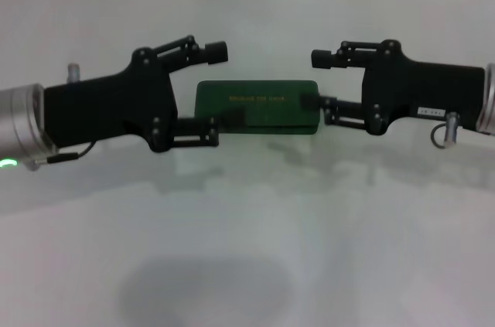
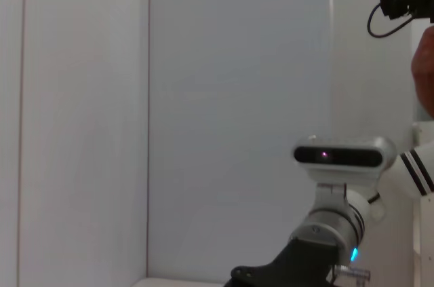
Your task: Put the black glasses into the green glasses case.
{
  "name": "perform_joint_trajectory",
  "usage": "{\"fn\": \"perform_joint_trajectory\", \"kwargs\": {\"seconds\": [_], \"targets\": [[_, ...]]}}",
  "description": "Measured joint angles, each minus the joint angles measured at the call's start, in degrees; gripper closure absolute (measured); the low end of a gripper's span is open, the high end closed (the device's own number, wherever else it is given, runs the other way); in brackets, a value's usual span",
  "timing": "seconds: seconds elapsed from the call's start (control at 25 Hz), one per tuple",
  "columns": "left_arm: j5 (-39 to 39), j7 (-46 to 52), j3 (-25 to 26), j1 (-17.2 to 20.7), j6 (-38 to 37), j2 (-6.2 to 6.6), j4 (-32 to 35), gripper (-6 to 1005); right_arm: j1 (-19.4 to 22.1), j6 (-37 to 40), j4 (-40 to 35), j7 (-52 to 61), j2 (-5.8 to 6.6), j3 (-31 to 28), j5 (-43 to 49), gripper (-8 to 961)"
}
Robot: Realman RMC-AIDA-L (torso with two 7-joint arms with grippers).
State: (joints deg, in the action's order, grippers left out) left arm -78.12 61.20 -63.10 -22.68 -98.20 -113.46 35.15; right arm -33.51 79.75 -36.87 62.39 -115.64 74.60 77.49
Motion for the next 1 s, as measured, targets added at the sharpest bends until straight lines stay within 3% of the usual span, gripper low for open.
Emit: {"fn": "perform_joint_trajectory", "kwargs": {"seconds": [0.36, 0.68, 1.0], "targets": [[-1.3, -1.3, -0.1, 1.0, 0.3, -0.26, -0.4, 125, -0.1, 0.3, 0.9, -1.3, -0.56, 4.9, -0.7, 236], [-2.5, -1.6, 0.0, 2.0, -0.2, -0.13, -0.1, 125, -0.2, -0.3, 4.8, -9.9, -0.55, 5.7, -7.7, 240], [-2.3, -1.6, 0.1, 2.3, -0.7, -0.32, -0.4, 125, 0.0, -0.3, 5.6, -11.7, -0.54, 6.4, -8.3, 241]]}}
